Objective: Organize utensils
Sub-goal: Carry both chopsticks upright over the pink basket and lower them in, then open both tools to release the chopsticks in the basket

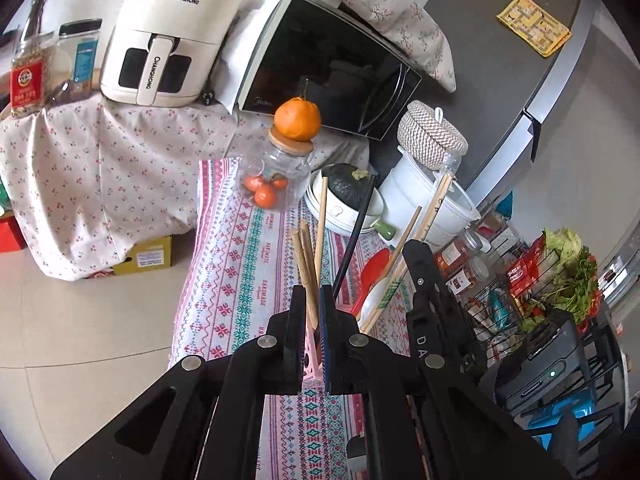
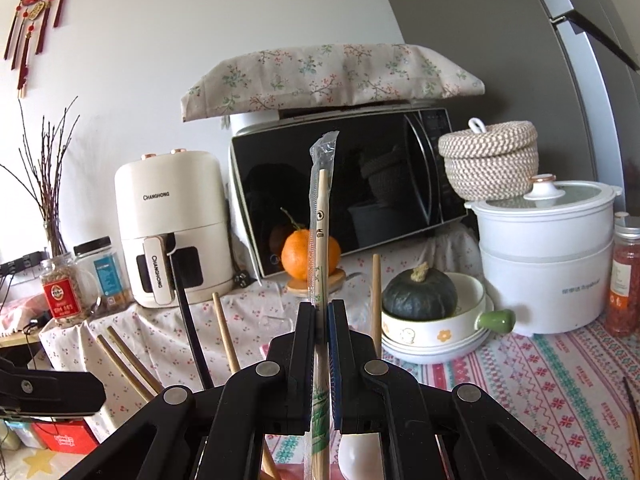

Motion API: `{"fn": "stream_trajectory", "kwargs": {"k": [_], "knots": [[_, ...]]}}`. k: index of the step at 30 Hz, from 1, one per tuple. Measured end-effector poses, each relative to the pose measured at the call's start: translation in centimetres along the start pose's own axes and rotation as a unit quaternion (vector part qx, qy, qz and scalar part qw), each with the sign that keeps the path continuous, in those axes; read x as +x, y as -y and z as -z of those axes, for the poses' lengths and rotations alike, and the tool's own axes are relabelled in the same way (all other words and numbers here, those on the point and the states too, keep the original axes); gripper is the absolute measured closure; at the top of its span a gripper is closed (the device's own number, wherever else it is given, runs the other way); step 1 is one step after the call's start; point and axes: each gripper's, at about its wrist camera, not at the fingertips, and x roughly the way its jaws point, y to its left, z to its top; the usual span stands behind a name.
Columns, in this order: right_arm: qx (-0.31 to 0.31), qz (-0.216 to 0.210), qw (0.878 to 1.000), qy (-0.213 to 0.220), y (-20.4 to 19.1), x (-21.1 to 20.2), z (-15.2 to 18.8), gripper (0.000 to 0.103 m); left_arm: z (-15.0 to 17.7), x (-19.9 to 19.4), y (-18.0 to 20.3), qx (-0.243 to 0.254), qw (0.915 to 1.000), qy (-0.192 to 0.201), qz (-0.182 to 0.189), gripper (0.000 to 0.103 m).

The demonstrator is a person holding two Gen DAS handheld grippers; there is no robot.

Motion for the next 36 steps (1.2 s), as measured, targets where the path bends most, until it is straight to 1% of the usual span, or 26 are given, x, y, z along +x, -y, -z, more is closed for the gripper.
{"fn": "stream_trajectory", "kwargs": {"k": [5, 8, 13, 15, 19, 21, 22, 23, 28, 29, 30, 31, 32, 33, 36], "knots": [[-0.011, 0.000, 1.000, -0.016, -0.3, 0.5, 1.2, 0.097, -0.2, -0.1, -0.5, -0.014, 0.9999, 0.001, 0.007, 0.097], [-0.021, 0.002, 0.999, -0.033, -0.4, 0.5, 1.8, 0.094, -0.2, -0.2, -0.3, -0.009, 0.9999, 0.002, 0.012, 0.096], [-0.018, 0.000, 0.999, -0.040, 0.2, -0.3, 2.2, 0.093, -0.1, -0.2, 0.0, -0.004, 0.9999, 0.002, 0.015, 0.097], [-0.022, 0.003, 0.998, -0.056, 0.4, -0.6, 2.1, 0.084, -0.1, -0.3, 0.2, -0.002, 0.9999, 0.002, 0.017, 0.097], [-0.019, 0.006, 0.997, -0.071, 1.8, -2.1, 0.7, 0.072, 0.1, -0.4, 0.7, 0.008, 0.9998, 0.000, 0.020, 0.096], [-0.017, 0.012, 0.996, -0.082, 2.9, -2.9, -0.6, 0.057, 0.3, -0.3, 1.1, 0.014, 0.9997, -0.003, 0.020, 0.096], [-0.017, 0.018, 0.995, -0.092, 3.5, -3.3, -1.3, 0.054, 0.5, -0.2, 1.4, 0.017, 0.9997, -0.006, 0.018, 0.096], [-0.014, 0.021, 0.994, -0.102, 4.1, -3.6, -1.9, 0.052, 0.7, 0.0, 1.7, 0.021, 0.9996, -0.009, 0.016, 0.096], [0.007, 0.032, 0.986, -0.163, 7.8, -5.3, -4.7, 0.052, 1.9, 0.1, 4.1, 0.055, 0.9982, -0.020, 0.012, 0.096], [0.011, 0.033, 0.984, -0.172, 8.5, -5.7, -5.1, 0.050, 2.1, 0.2, 4.6, 0.062, 0.9977, -0.025, 0.008, 0.092], [0.014, 0.036, 0.982, -0.184, 9.3, -6.1, -5.3, 0.045, 2.5, 0.4, 5.1, 0.068, 0.9972, -0.032, 0.006, 0.082], [0.020, 0.041, 0.979, -0.200, 10.1, -6.4, -5.4, 0.043, 2.8, 0.6, 5.5, 0.071, 0.9967, -0.039, 0.005, 0.075], [0.028, 0.045, 0.975, -0.216, 11.0, -6.7, -5.4, 0.041, 3.1, 0.8, 5.8, 0.072, 0.9964, -0.045, 0.006, 0.065], [0.040, 0.044, 0.971, -0.232, 11.9, -7.0, -5.2, 0.041, 3.5, 1.1, 6.1, 0.073, 0.9960, -0.052, 0.007, 0.060], [0.078, 0.051, 0.960, -0.265, 14.8, -8.1, -3.9, 0.041, 4.5, 1.9, 7.2, 0.078, 0.9942, -0.074, 0.003, 0.058]]}}
